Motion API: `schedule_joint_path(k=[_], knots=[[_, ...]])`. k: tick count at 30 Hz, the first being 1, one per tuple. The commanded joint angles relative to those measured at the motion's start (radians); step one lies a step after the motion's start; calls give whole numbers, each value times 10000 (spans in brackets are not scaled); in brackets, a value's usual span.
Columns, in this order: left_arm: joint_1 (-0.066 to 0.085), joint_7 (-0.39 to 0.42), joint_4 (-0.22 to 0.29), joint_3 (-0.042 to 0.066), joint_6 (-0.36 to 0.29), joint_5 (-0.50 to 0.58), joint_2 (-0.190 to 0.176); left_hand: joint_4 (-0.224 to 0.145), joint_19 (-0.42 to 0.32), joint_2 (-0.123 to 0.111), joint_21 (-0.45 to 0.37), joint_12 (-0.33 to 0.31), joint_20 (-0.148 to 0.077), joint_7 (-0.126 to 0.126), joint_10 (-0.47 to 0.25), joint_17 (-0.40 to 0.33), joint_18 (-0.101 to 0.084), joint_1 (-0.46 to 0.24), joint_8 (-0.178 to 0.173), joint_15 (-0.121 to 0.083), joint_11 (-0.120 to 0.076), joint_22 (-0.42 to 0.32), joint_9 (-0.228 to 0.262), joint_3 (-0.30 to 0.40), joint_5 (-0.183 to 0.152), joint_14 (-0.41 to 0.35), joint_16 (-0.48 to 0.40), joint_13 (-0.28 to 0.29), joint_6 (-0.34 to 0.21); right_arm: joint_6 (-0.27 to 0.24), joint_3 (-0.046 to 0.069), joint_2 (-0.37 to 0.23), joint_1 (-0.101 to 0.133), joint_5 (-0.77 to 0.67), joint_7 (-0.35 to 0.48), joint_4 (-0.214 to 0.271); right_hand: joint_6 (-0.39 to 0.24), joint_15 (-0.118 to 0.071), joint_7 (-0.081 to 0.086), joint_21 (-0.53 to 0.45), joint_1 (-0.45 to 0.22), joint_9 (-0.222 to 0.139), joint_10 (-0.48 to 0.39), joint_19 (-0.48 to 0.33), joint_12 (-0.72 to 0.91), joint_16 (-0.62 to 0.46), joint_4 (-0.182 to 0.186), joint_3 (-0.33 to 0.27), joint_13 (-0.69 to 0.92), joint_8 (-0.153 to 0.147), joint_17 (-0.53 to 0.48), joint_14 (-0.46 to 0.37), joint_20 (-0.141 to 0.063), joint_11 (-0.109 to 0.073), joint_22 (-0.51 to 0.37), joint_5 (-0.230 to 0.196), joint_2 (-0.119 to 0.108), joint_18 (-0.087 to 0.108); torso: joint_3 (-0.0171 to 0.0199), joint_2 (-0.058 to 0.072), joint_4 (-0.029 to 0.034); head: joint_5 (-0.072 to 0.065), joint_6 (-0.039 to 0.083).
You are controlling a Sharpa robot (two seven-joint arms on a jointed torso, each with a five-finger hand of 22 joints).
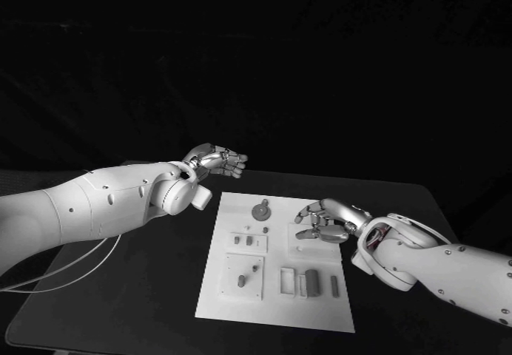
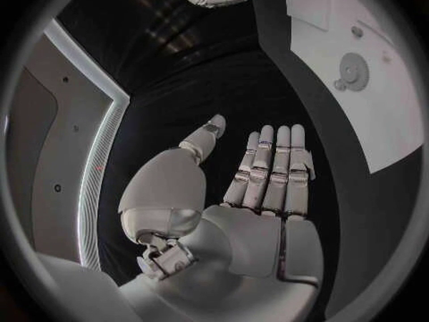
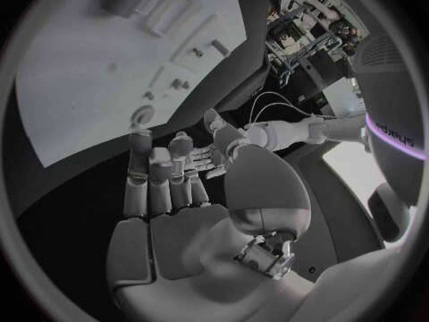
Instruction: Assemble the parts on the task board
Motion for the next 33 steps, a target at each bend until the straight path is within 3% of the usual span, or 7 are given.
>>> schedule_joint_path(k=[1,8,14,18,23,29,33], knots=[[12,7,49,9,23,-65,-18,25,-32,2,3,-32,-18,1,56,16,168,66,44,-14,-17,12,-13,-44,-8,75,-18,-10,18,2060,13,-302,159,1096,-2134,79,303,-130,45,-76,-256,81,81,124,-69,-59,93,-53,-68,110,-49,97,-1,-110,-36,21,18,185,7,-6,-20,-73,-32],[11,11,42,2,-37,-64,-43,41,-20,-10,9,-36,-17,4,57,28,170,47,45,-12,-10,18,-19,-53,-12,97,-14,-19,17,2609,10,-886,459,1958,-3108,409,615,-284,-108,-137,-816,219,283,259,-125,-86,277,-77,-190,303,-112,257,-59,-265,-104,22,-95,185,-7,-12,-16,-222,-56],[1,-17,75,-16,-49,-59,-5,59,-13,-4,12,-49,-15,22,44,41,175,34,46,-8,34,23,-26,-52,-12,117,-14,-35,14,3126,-22,-1149,471,1656,-3830,546,1016,-455,-310,-153,-991,342,669,413,-117,-50,323,95,-284,506,-144,511,-170,-458,-138,19,-287,185,-1,-36,-53,-416,-169],[2,-72,-11,-25,-90,-58,89,100,48,29,46,-53,-24,73,52,75,202,19,42,-10,94,45,-39,-36,-5,201,16,-52,2,3226,-277,-1123,468,1686,-4223,619,1122,-502,-362,-223,-1199,346,881,417,-162,-44,456,164,-336,524,-165,654,-185,-515,-178,22,-377,185,-11,-68,-88,-593,-260],[-17,-39,2,-29,-16,-58,131,114,59,34,53,-48,-23,72,65,81,206,8,48,-15,95,50,-40,-34,-7,210,15,-55,10,3249,-438,-1017,366,1137,-4489,877,1122,-523,-375,-240,-1767,316,1040,515,-178,-11,953,190,-348,475,-165,792,-208,-534,-207,89,-411,185,-37,-139,-174,-566,-347],[-41,-49,42,-69,-16,-57,126,138,58,39,53,-46,-20,71,74,85,206,-20,52,-15,93,54,-44,-39,-9,203,4,-60,14,2940,-442,-756,167,713,-4589,976,1121,-545,-393,-202,-2034,276,1205,656,-165,37,1316,373,-324,416,-151,953,-331,-549,-197,17,-732,185,-37,-177,-206,-553,-453],[-38,-77,179,-212,-23,-57,72,153,49,36,49,-53,-18,83,67,86,207,-41,48,-13,96,56,-51,-44,-11,187,-14,-70,2,3036,-449,-496,97,495,-4700,870,1165,-565,-410,-185,-2297,282,1279,713,-145,69,1603,419,-297,425,-134,1011,-389,-577,-190,2,-872,185,-50,-175,-194,-549,-471]])
